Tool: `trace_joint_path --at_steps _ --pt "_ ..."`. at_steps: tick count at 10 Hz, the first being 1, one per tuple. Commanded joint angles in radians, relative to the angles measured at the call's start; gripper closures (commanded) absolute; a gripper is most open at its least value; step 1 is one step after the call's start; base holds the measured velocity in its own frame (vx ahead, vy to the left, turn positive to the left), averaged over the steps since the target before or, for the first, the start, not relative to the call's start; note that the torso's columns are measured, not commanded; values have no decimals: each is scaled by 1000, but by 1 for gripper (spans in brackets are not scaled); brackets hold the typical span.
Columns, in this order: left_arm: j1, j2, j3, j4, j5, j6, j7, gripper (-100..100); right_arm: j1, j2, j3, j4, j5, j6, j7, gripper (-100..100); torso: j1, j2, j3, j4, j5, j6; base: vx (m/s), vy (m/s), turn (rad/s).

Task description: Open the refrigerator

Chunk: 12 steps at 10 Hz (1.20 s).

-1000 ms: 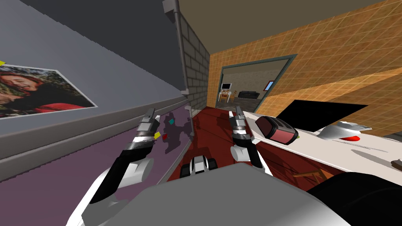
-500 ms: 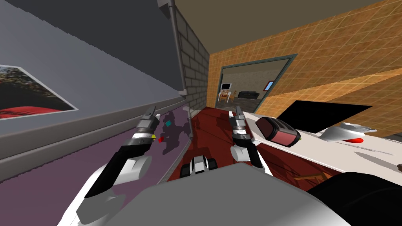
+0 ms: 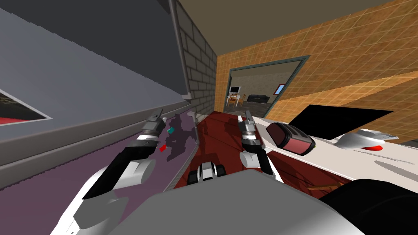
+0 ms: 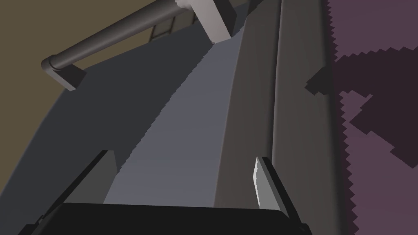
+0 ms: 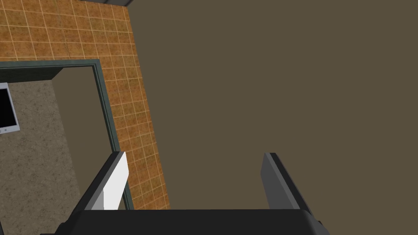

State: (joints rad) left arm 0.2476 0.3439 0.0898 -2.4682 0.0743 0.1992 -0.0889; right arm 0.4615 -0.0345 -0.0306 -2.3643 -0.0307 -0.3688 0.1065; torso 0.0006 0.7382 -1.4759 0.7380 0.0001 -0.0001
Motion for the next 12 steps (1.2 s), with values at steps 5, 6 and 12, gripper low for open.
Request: trace_joint_path --at_steps 5,6,12 --pt "-75 67 32 -8 37 169 8 -100 0 0 0 0 0 0 0 0 -2 0 0 0 0 0 55 -53 -5" --pt "-100 90 43 -9 49 202 11 -100 0 0 0 0 0 0 0 0 -1 0 0 0 0 0 62 -60 -10" --pt "-175 161 76 -5 85 361 19 -100 0 0 0 0 0 0 0 0 -1 0 0 0 0 0 59 -53 -5"
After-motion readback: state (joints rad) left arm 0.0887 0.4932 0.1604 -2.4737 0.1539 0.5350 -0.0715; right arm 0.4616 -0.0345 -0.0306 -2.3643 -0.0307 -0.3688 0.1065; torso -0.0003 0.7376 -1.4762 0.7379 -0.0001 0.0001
